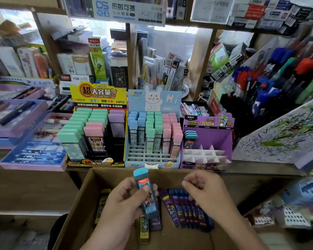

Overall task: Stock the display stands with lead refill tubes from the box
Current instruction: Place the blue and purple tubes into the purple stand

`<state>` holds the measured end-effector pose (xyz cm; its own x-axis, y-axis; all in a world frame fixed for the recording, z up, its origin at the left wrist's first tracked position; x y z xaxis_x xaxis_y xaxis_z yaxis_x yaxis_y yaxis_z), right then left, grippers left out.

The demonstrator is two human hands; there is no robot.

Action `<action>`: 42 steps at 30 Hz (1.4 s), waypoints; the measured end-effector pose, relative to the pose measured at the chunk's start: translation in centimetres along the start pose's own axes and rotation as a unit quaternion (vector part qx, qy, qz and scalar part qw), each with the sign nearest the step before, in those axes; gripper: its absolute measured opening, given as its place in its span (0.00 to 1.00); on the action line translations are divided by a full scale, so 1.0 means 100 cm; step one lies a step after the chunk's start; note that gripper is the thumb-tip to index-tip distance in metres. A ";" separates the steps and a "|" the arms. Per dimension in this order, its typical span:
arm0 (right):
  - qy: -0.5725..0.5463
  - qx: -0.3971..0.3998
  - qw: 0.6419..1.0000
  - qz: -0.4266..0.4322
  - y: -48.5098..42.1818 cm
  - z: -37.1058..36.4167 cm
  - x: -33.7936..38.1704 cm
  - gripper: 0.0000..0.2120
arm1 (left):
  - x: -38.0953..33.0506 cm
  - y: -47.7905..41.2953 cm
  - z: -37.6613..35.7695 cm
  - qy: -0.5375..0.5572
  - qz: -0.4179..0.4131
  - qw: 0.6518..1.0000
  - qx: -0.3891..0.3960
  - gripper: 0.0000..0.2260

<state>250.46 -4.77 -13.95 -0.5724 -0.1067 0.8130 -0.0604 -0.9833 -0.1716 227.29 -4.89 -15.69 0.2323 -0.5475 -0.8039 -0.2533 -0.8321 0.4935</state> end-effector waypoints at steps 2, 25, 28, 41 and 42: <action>0.041 0.070 0.996 -0.026 0.004 -0.014 -0.012 0.07 | -0.011 0.000 -0.008 -0.027 -0.018 0.999 0.009 0.07; 0.082 0.254 0.957 -0.114 0.030 -0.041 -0.031 0.05 | -0.112 -0.037 -0.131 -0.394 -0.289 0.870 -0.061 0.07; 0.082 0.251 0.958 -0.114 0.031 -0.040 -0.030 0.07 | -0.111 -0.035 -0.135 -0.431 -0.315 0.839 -0.103 0.05; 0.081 0.252 0.956 -0.126 0.033 -0.042 -0.034 0.18 | -0.109 -0.031 -0.146 -0.503 -0.384 0.756 -0.164 0.10; 0.081 0.253 0.956 -0.126 0.033 -0.042 -0.034 0.19 | -0.108 -0.032 -0.147 -0.513 -0.384 0.749 -0.168 0.11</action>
<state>248.77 -7.07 -19.57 -0.7128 0.1271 0.6897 0.1668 -0.9245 0.3428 239.38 2.35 -3.72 -0.6990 0.3180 -0.6406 -0.1241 -0.9361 -0.3292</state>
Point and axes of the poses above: each hand's wrist, its own y-axis away from the middle knuckle, its own z-axis out of the back of the hand, x = y × z, the point moved 10 cm from there along -y, towards the middle knuckle, and after that the axes turned 14 degrees about z, right-handed, at the moved point
